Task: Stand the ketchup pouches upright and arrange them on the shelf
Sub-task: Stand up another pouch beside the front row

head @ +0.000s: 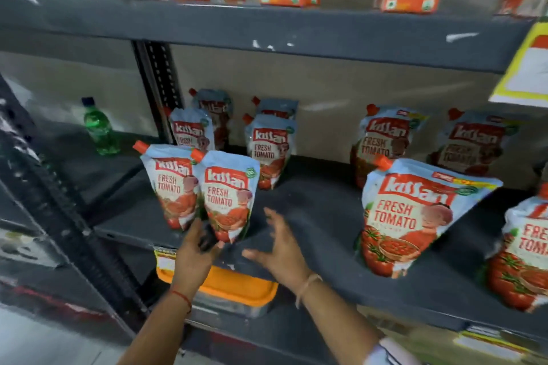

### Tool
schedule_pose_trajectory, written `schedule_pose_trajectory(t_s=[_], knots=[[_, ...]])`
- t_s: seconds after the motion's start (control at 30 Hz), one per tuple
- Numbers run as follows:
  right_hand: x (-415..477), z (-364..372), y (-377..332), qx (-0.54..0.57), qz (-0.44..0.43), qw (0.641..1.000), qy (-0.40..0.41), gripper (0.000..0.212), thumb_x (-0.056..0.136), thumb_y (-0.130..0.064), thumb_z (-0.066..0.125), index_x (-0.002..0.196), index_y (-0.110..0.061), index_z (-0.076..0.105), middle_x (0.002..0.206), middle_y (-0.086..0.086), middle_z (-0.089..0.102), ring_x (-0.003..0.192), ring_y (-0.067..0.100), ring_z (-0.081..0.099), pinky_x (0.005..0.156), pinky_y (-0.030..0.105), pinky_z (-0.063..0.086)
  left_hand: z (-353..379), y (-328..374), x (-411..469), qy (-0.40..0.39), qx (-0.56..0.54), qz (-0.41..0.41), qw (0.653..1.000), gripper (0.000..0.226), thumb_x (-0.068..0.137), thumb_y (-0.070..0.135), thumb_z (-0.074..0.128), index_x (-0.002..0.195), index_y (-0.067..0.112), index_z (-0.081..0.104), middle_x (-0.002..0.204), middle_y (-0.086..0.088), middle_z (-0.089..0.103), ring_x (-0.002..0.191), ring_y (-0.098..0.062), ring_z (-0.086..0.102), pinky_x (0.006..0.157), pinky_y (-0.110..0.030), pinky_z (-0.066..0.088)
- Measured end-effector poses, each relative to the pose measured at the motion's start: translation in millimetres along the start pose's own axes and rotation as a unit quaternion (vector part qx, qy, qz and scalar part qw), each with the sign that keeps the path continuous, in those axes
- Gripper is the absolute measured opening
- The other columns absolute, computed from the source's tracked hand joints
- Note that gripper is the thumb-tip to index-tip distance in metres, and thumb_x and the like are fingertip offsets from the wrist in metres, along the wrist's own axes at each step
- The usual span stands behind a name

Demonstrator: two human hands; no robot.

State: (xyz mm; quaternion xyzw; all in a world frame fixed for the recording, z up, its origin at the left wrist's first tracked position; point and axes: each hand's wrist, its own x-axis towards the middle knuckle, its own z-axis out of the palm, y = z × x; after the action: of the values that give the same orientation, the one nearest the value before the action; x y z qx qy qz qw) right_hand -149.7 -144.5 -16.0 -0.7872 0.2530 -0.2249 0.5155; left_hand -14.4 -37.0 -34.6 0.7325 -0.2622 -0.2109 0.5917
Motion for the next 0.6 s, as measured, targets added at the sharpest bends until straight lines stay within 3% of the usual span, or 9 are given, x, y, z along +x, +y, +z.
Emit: schedule_pose_trajectory(t_s=[0.07, 0.17, 0.27, 0.37, 0.43, 0.5, 0.6], knots=[[24.7, 17.7, -7.9, 0.026, 0.02, 0.999, -0.035, 0.075, 0.069, -0.024, 0.077, 0.127, -0.023, 0.029, 0.129, -0.006, 0.04, 0.124, 0.013, 0.039, 0.101, 0.032, 0.039, -6.8, 0.5, 11.4, -0.049, 0.02, 0.028, 0.998, 0.071, 0.08, -0.003, 0.06, 0.138, 0.019, 0.028, 0.119, -0.007, 0.049, 0.106, -0.027, 0.05, 0.095, -0.038, 0.042], [41.7, 33.7, -10.5, 0.039, 0.024, 0.999, -0.017, 0.062, 0.069, -0.02, 0.077, 0.115, -0.025, 0.036, 0.121, 0.0, 0.053, 0.115, 0.017, 0.051, 0.095, 0.033, 0.045, -13.3, 5.1, 27.3, -0.09, 0.05, 0.062, 0.993, 0.077, 0.078, 0.001, 0.064, 0.14, 0.019, 0.024, 0.124, -0.002, 0.05, 0.096, -0.019, 0.056, 0.078, -0.028, 0.046], [43.7, 39.8, -7.3, 0.037, 0.021, 0.999, 0.024, 0.058, 0.072, -0.02, 0.074, 0.12, -0.019, 0.042, 0.123, 0.005, 0.057, 0.114, 0.019, 0.053, 0.097, 0.037, 0.046, -15.8, 5.4, 36.8, -0.106, 0.053, 0.066, 0.991, 0.074, 0.073, 0.005, 0.071, 0.133, 0.02, 0.032, 0.123, -0.003, 0.054, 0.092, -0.019, 0.058, 0.076, -0.031, 0.048], [39.4, 31.2, -0.4, 0.033, 0.022, 0.998, 0.044, 0.058, 0.074, -0.016, 0.072, 0.123, -0.015, 0.042, 0.117, -0.003, 0.055, 0.111, 0.014, 0.052, 0.09, 0.025, 0.044, -7.0, 4.5, 36.0, -0.112, 0.065, 0.064, 0.989, 0.071, 0.071, 0.008, 0.073, 0.129, 0.022, 0.035, 0.115, -0.006, 0.058, 0.086, -0.025, 0.057, 0.077, -0.036, 0.05], [36.7, 21.5, 4.0, 0.042, 0.034, 0.997, 0.058, 0.055, 0.074, -0.011, 0.071, 0.12, -0.018, 0.042, 0.113, -0.005, 0.056, 0.109, 0.014, 0.053, 0.085, 0.019, 0.044, 2.4, 5.7, 34.7, -0.116, 0.09, 0.081, 0.986, 0.072, 0.07, 0.012, 0.074, 0.13, 0.022, 0.035, 0.107, -0.005, 0.06, 0.081, -0.021, 0.054, 0.071, -0.029, 0.046], [34.5, 14.5, 10.3, 0.065, 0.045, 0.994, 0.071, 0.053, 0.074, -0.008, 0.071, 0.116, -0.022, 0.042, 0.109, -0.007, 0.058, 0.107, 0.015, 0.055, 0.087, 0.024, 0.046, 10.9, 7.6, 33.9, -0.112, 0.109, 0.098, 0.983, 0.073, 0.069, 0.016, 0.075, 0.13, 0.021, 0.036, 0.105, -0.004, 0.06, 0.078, -0.015, 0.052, 0.063, -0.02, 0.041], [33.9, 11.9, 13.5, 0.076, 0.061, 0.992, 0.08, 0.049, 0.073, -0.005, 0.071, 0.109, -0.025, 0.044, 0.104, -0.01, 0.059, 0.108, 0.018, 0.057, 0.087, 0.027, 0.049, 17.2, 7.4, 34.8, -0.107, 0.129, 0.11, 0.98, 0.076, 0.067, 0.022, 0.076, 0.132, 0.02, 0.036, 0.111, -0.006, 0.058, 0.082, -0.016, 0.053, 0.064, -0.021, 0.037]])
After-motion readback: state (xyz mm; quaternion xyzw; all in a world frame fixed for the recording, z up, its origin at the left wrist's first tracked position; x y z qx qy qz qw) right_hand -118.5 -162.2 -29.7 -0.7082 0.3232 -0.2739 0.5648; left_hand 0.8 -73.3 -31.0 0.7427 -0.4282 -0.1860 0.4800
